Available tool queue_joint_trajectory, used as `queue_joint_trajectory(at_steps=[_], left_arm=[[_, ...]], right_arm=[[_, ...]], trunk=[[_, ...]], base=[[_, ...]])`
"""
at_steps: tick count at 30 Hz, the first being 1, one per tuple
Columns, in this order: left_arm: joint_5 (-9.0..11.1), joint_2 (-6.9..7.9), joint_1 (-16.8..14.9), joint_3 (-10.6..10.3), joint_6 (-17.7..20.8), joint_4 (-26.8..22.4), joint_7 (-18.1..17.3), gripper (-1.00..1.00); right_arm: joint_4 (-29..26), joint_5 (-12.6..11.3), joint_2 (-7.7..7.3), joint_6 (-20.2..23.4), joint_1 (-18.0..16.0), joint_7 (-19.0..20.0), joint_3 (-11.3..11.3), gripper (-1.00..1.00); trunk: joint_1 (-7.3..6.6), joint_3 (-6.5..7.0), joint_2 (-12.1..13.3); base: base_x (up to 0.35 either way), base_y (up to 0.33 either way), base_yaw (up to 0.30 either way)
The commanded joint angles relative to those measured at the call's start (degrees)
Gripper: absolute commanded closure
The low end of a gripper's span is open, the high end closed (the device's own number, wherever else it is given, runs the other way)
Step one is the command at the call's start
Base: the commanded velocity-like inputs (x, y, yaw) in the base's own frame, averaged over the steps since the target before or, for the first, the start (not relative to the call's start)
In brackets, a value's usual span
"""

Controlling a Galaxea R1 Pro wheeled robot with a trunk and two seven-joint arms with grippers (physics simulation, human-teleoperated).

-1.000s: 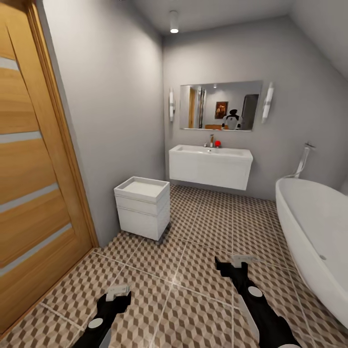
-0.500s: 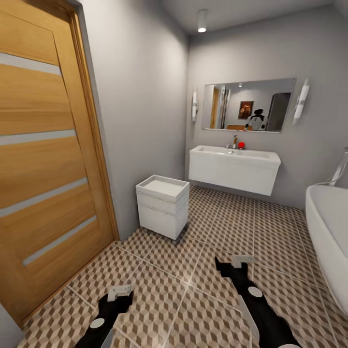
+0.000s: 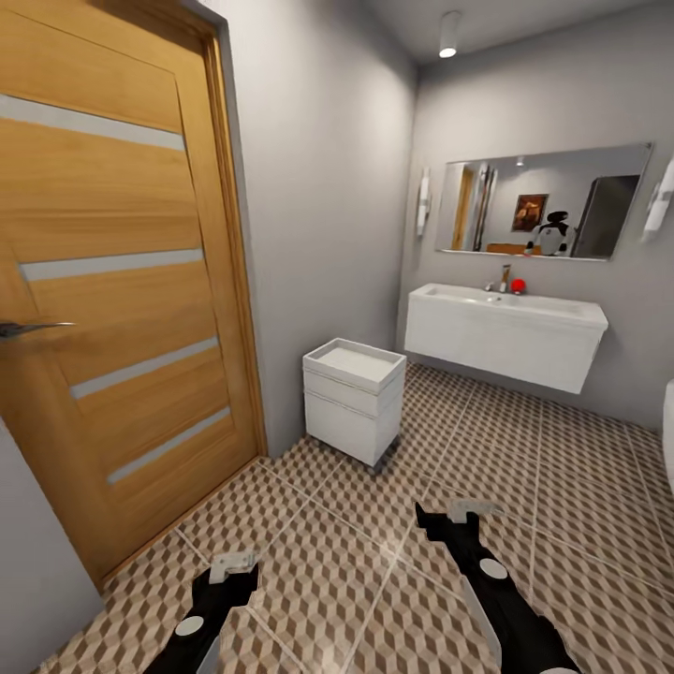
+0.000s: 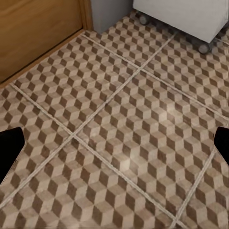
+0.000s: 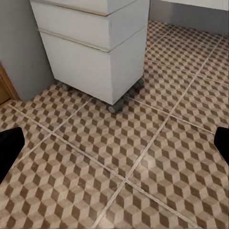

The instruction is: Take the four mousetraps from the cabinet in the bathroom and place them on the bathroom floor. Make sure all four end up on the same floor surface, and ensure that at least two of them are either under or directly next to the same bathroom sink.

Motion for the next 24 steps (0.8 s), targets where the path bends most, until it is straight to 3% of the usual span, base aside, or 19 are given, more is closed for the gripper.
queue_joint_trajectory(at_steps=[1, 24], left_arm=[[0.1, -0.04, -0.1, 0.0, -0.2, 0.1, 0.1, -1.0], [0.1, -0.07, -0.1, 0.0, -0.2, 0.1, 0.1, -1.0]], right_arm=[[0.0, 0.0, 0.05, -0.2, 0.0, 0.2, -0.2, -1.0], [0.0, 0.0, 0.05, -0.2, 0.0, 0.2, -0.2, -1.0]], trunk=[[0.0, -0.06, 0.0], [0.0, 0.89, 0.0]], base=[[0.0, 0.0, 0.288], [0.0, 0.0, 0.265]])
